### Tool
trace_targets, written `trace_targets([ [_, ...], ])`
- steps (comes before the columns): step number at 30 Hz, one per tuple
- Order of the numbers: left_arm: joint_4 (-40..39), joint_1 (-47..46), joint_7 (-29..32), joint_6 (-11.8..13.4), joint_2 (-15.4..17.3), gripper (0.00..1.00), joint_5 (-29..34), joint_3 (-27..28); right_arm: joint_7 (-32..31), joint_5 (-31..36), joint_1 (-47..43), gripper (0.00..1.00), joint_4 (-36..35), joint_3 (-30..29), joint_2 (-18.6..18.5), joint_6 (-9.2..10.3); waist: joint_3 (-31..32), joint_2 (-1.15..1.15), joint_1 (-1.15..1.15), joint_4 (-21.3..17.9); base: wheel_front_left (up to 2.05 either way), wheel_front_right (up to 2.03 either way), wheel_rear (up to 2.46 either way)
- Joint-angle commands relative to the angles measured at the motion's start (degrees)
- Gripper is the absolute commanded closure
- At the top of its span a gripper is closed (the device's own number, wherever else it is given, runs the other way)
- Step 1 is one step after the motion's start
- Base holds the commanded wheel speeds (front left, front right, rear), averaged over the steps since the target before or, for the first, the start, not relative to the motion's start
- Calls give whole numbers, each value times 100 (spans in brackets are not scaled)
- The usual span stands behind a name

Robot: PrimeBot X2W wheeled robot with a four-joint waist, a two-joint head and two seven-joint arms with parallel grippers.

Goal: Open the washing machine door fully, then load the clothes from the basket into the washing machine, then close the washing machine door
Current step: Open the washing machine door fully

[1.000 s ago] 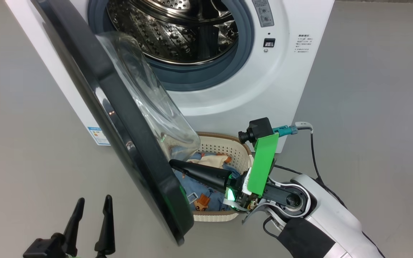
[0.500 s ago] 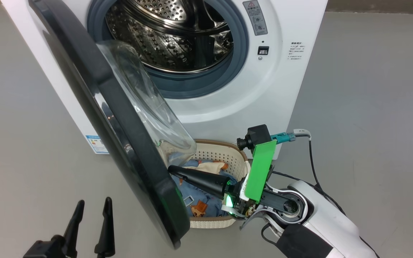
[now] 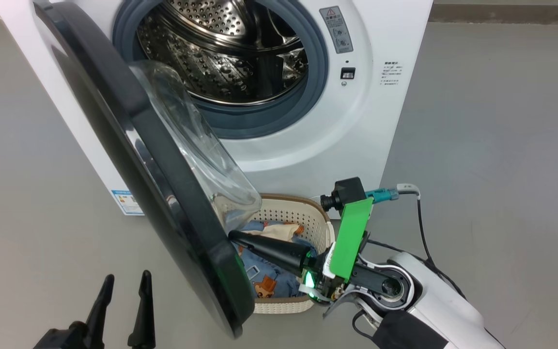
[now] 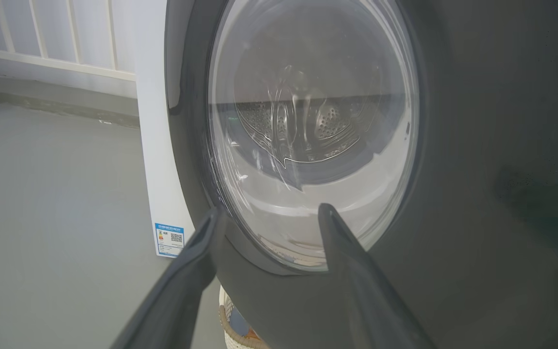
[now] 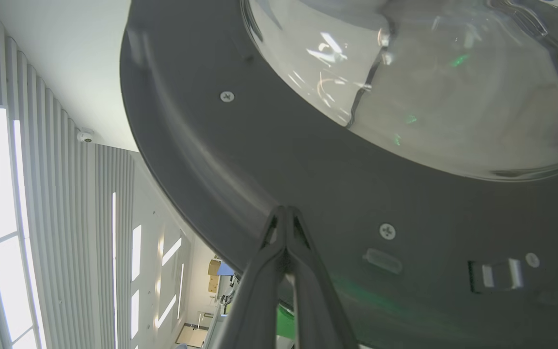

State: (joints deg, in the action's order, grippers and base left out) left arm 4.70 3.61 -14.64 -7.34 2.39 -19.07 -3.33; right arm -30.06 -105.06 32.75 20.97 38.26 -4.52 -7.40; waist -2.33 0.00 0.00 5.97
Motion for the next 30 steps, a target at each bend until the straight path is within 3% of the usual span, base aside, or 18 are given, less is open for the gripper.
trace_targets([
  [1,-143,-74,-36,-14,49,0,-8,186,39,-66,-56,100,-131,88,164,-9,22,0,0,-3,0,0,0],
  [10,-148,-66,-36,-14,49,0,0,193,132,-7,-79,100,-179,31,164,-9,60,0,0,-34,0,0,0],
  [16,-170,-46,-36,-14,49,0,25,246,239,388,-111,100,-343,-279,164,-9,84,0,0,-70,0,0,0],
  [24,-203,-7,-36,-14,49,0,33,321,872,1652,-298,100,-917,-659,-163,-9,88,0,0,-141,0,0,0],
  [26,-206,3,-36,-14,49,0,28,337,1200,1928,-360,72,-1071,-647,-313,-9,92,0,0,-157,0,0,0],
  [29,-210,25,-36,-14,49,0,19,374,1745,2336,-417,45,-1246,-516,-605,-9,110,0,0,-186,0,0,0],
  [30,-210,33,-36,-14,49,0,17,384,1939,2505,-420,28,-1293,-425,-736,-9,114,0,0,-196,0,0,0],
])
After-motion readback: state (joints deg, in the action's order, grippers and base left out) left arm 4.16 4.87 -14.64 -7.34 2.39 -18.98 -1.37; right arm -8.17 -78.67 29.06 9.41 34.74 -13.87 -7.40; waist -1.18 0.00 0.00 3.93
